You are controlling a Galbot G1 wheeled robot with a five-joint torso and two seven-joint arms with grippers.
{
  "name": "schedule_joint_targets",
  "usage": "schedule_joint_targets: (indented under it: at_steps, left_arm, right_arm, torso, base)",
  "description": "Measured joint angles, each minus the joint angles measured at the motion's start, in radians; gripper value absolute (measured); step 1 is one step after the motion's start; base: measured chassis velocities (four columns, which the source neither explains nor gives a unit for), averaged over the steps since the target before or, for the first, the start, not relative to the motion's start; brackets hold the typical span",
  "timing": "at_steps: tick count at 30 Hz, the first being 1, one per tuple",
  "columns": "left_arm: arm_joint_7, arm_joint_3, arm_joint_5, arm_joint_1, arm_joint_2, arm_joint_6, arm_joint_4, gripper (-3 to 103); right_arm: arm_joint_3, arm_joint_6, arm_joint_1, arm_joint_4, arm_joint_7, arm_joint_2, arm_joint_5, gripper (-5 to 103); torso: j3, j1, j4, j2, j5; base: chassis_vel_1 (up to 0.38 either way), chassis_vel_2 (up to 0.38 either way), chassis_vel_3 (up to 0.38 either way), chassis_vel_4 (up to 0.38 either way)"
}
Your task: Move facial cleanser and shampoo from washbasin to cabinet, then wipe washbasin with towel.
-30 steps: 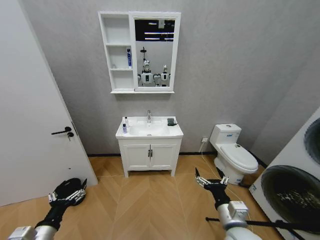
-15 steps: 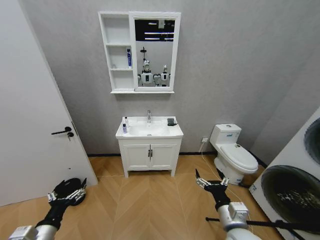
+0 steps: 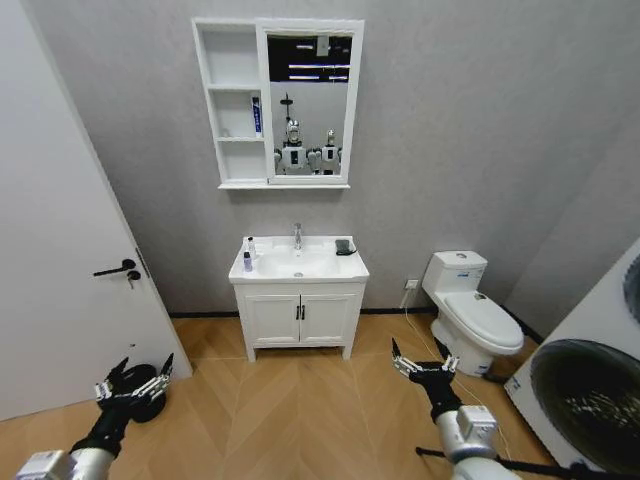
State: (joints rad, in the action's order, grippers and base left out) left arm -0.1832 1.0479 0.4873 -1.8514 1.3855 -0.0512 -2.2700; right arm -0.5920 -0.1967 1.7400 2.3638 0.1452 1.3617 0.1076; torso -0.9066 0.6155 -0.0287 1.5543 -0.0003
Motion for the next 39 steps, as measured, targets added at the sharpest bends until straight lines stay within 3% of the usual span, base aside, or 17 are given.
schedule_joint_targets:
  at_steps: [27, 39]
  left_arm:
    - [0.001, -0.018, -0.016, 0.004, 0.025, 0.017, -0.001, 100]
    - [0.003, -0.062, -0.034, 0.024, 0.04, 0.037, 0.007, 100]
  right_arm:
    - [0.003, 0.007, 0.0, -0.013, -0.029, -0.002, -0.015, 100]
    - [0.005, 0.014, -0.007, -0.027, -0.026, -0.007, -0.007, 100]
  torso:
    - [0.0, 0.0, -0.0001, 0.0, 0.0004]
    - [0.0, -0.001, -0.0001, 0.0, 0.0002]
  base:
    - [-0.277, 0.274, 0.276, -0.283]
    - [-0.096, 0.109, 0.095, -0.089]
